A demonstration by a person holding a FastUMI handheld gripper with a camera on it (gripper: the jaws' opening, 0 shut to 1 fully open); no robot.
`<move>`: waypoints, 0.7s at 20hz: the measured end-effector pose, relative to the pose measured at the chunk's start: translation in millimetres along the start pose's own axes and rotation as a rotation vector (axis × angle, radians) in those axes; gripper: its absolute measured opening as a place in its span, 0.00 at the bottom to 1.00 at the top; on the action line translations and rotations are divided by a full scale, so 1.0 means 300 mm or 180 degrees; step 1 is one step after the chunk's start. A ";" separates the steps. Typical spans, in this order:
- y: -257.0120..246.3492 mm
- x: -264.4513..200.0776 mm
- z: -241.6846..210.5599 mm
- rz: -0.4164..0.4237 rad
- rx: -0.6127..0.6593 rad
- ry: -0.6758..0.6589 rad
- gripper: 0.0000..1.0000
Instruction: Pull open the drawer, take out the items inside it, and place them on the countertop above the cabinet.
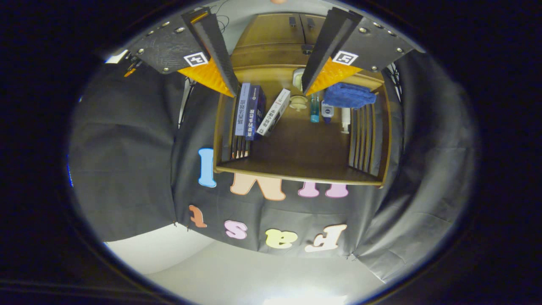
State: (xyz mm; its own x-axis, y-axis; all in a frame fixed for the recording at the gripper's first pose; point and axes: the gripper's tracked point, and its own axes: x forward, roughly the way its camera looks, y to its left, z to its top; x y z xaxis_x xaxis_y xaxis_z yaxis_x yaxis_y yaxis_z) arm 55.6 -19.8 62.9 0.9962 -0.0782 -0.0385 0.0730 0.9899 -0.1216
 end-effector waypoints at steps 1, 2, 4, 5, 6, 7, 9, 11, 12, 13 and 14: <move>0.000 0.003 -0.007 -0.0002 -0.0002 0.0027 0.91; 0.002 0.006 -0.013 0.0004 -0.0004 0.0044 0.91; 0.006 0.008 -0.018 0.0009 -0.0013 0.0053 0.91; 0.009 0.005 -0.019 0.0013 -0.0023 0.0057 0.91; 0.011 0.004 -0.024 0.0016 -0.0036 0.0068 0.91; 0.015 0.007 -0.032 0.0030 -0.0051 0.0091 0.91; 0.021 0.011 -0.057 0.0047 -0.0088 0.0162 0.91; 0.029 0.017 -0.076 0.0070 -0.0116 0.0221 0.90; 0.030 0.020 -0.088 0.0077 -0.0123 0.0249 0.89; 0.027 0.020 -0.095 0.0069 -0.0127 0.0271 0.88; 0.017 0.024 -0.103 0.0043 -0.0137 0.0291 0.87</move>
State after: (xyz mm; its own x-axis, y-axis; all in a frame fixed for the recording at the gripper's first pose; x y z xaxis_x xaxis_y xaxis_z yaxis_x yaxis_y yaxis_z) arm 61.6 -19.1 31.4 0.9884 -0.0773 -0.1305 0.0555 0.9851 -0.1630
